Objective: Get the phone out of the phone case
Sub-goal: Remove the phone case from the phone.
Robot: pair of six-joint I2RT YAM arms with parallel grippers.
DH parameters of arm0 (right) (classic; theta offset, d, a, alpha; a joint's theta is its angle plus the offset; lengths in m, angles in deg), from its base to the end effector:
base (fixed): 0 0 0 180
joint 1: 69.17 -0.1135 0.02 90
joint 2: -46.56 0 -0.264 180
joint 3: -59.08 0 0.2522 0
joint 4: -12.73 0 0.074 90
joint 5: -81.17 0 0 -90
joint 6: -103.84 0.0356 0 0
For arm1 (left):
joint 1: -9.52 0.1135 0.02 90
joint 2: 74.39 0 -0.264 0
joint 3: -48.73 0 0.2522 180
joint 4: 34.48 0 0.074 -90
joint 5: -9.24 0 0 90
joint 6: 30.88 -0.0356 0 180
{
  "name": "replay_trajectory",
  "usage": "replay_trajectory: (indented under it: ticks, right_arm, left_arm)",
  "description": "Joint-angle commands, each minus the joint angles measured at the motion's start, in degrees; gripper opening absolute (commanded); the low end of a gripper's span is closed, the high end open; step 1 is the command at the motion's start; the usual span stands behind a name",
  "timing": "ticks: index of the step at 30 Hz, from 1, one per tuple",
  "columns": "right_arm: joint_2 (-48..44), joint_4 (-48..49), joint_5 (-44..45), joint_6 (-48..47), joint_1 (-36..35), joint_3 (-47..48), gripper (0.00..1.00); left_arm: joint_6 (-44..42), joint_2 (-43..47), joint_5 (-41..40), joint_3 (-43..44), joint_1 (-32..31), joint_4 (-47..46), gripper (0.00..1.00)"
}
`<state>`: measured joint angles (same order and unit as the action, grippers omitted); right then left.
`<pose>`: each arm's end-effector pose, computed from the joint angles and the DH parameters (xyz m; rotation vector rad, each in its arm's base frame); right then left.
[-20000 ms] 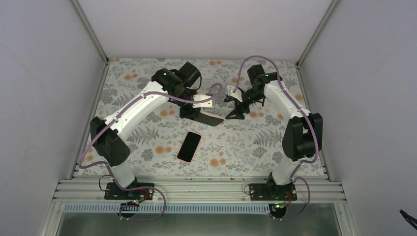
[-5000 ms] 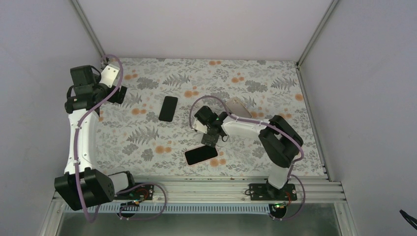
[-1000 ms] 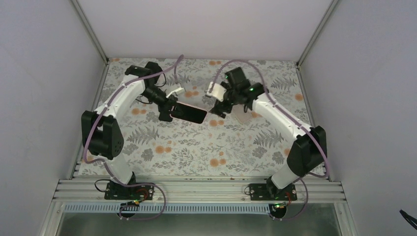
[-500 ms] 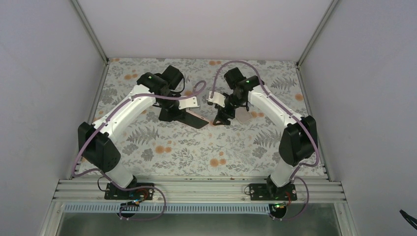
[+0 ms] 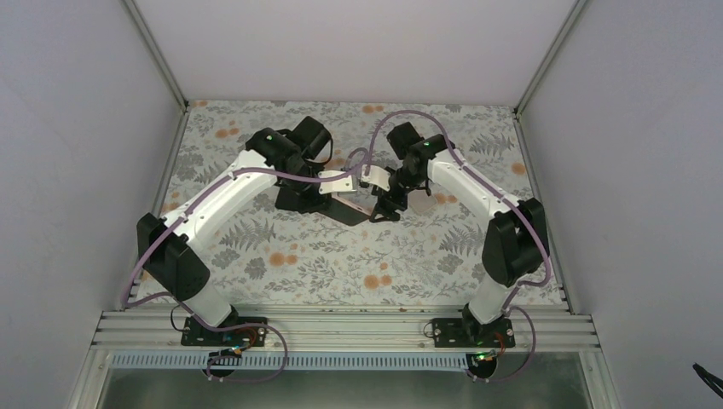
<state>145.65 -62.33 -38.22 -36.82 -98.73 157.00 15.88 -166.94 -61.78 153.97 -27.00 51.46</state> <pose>0.2861 0.1824 0.2670 -1.8339 2.0423 0.6467 0.2413 -0.1931 0.3295 1.8474 2.1036 -0.4429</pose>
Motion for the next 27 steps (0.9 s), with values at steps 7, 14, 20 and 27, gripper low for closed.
replay_trajectory:
  ticks: [7,14,20,27]
  right_arm:
    - [2.8,1.5,-0.4,-1.2,-0.1,1.6,0.85]
    - [3.6,1.7,0.8,-1.2,-0.1,4.0,0.82]
    - [4.5,2.4,4.4,-1.9,1.0,4.9,0.80]
    - [9.1,2.1,5.5,-1.1,4.9,11.9,0.74]
  left_arm:
    - [-0.6,1.4,5.0,6.1,-1.8,3.3,0.02]
    - [-0.8,1.4,6.5,6.0,-3.3,4.4,0.02]
    - [-0.8,2.9,7.6,5.3,-3.9,5.6,0.02]
    - [-0.2,7.2,9.8,-0.3,-7.1,5.7,0.02]
